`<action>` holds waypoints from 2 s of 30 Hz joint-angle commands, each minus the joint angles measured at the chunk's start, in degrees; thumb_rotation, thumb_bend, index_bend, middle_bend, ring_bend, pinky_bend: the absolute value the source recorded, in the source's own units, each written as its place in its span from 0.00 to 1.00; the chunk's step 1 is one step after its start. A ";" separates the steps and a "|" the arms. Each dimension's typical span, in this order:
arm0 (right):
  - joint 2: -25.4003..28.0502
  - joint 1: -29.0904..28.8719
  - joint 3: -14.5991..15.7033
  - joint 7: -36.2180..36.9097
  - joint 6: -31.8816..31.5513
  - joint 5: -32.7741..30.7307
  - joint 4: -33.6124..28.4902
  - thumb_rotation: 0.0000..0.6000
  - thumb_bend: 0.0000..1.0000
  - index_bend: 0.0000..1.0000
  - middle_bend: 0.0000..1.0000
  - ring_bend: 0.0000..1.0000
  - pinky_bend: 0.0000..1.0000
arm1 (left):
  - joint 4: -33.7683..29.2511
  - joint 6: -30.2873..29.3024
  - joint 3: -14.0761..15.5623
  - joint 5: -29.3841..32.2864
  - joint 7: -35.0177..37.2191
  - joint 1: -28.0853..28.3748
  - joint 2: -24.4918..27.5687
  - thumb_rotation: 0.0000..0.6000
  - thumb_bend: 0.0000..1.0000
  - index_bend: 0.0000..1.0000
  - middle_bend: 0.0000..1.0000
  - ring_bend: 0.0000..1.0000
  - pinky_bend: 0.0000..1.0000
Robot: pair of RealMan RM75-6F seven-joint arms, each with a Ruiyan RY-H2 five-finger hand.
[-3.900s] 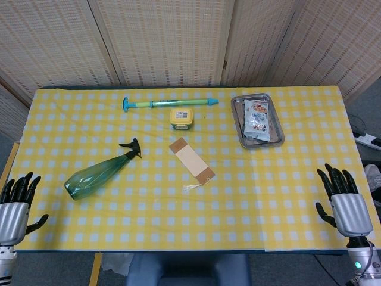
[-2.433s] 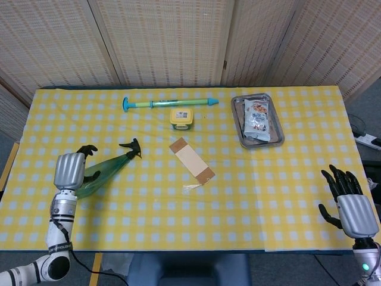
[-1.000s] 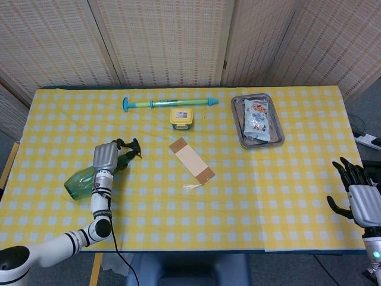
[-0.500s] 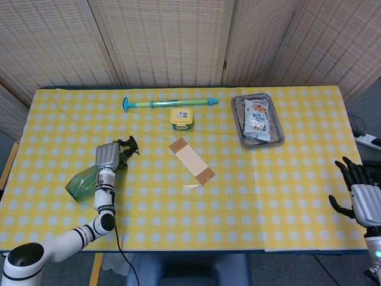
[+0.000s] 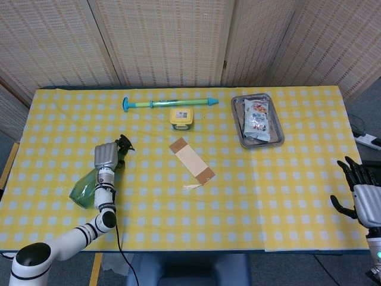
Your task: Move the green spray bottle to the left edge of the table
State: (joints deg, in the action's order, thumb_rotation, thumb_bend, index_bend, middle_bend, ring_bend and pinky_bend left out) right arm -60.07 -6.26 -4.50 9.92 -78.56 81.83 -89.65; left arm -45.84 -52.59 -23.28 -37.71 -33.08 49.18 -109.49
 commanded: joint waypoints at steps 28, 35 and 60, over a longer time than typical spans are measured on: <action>0.37 1.17 1.85 -0.41 -3.25 4.78 -1.36 1.00 0.39 0.00 0.00 0.00 0.00 | -20.84 -38.93 -6.60 -29.07 52.09 -16.08 7.45 1.00 0.46 0.45 0.62 1.00 1.00; 0.03 1.25 2.44 -1.66 -3.55 5.83 -1.75 1.00 0.39 0.00 0.00 0.00 0.00 | -13.69 -45.59 -9.73 -31.41 65.18 -17.40 4.41 1.00 0.46 0.44 0.62 1.00 1.00; -0.78 1.31 3.39 -3.83 -4.09 7.52 -2.23 1.00 0.39 0.00 0.00 0.00 0.00 | -8.77 -45.53 -4.55 -33.17 72.58 -24.26 0.72 1.00 0.46 0.45 0.62 1.00 1.00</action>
State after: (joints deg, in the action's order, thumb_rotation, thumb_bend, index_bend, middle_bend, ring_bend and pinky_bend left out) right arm -60.85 -4.95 -1.11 6.11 -82.65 89.35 -91.88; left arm -54.67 -98.18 -27.88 -70.86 39.43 24.97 -108.71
